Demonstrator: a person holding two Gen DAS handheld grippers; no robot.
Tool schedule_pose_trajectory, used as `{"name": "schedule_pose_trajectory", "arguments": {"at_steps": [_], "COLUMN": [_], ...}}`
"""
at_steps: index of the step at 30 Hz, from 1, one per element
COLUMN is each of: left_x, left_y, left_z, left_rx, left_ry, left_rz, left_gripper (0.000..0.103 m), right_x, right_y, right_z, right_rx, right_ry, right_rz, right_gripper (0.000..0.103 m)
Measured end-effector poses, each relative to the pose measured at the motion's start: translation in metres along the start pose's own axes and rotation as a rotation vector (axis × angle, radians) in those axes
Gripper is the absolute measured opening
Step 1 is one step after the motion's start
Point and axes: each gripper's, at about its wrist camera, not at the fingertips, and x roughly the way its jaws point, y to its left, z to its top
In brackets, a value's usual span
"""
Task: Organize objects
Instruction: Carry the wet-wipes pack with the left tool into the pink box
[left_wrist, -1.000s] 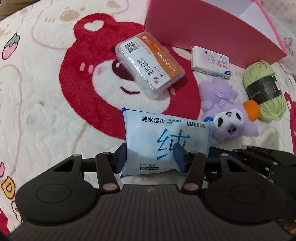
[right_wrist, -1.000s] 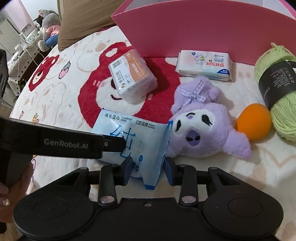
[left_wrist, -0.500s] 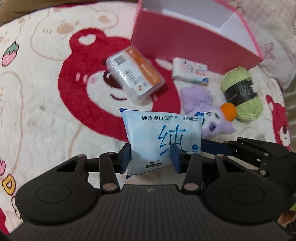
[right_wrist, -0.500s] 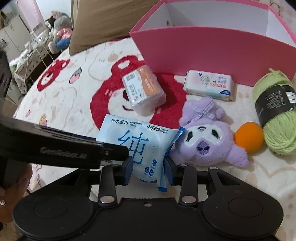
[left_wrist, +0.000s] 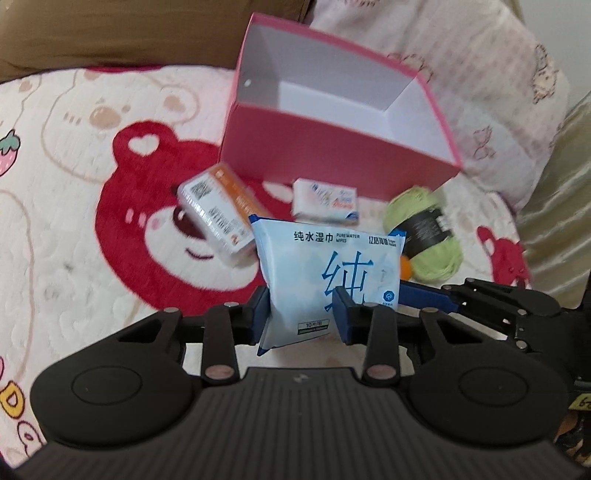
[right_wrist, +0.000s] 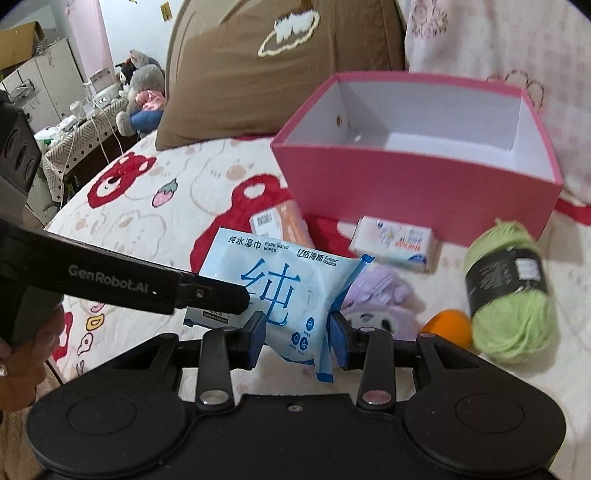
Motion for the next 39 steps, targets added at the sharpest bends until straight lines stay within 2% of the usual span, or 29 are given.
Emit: {"name": "schedule_pose_trajectory", "arguments": {"at_steps": [5,12,20,26,35,39], "left_x": [-0.009,-0.014,-0.026,-0.029,0.007,0.039], "left_y": [-0.01,-0.039,-0.08,-0.101,-0.105,-0.095], "left_z": [0.011,0.032,0.074,0.108,0.157,0.176], "left_rx": [0.002,0.043,0.101,0.117,0.087,0.07], "left_ry": [-0.016,-0.018,-0.045,-0.082,-0.106,-0.079], "left_rz": [-0.035,-0.035,-0.019,-0.034,-0.073,-0.072], "left_gripper": [0.034,0.034,0.034,0.034,0.034,0.034], "right_x": [-0.015,-0.037,-0.061,-0.074,-0.06,-0.04], "right_y": [-0.006,-0.017,-0.039,-0.061,-0.083,-0.092], "right_z": [0.01,0.023,0.062,0.097,0.156,0.167], "right_rx": [-0.003,-0.013,-0.004,0.013,-0.073,-0.125], "right_ry": [-0.042,-0.092,-0.107,-0.105,-0.023,-0.042], "right_rz": [-0.012,-0.024,-0.017,-0.006,-0.096,-0.139], "right_gripper": [0.044,0.046,0.046,0.045,0.037,0.036]}}
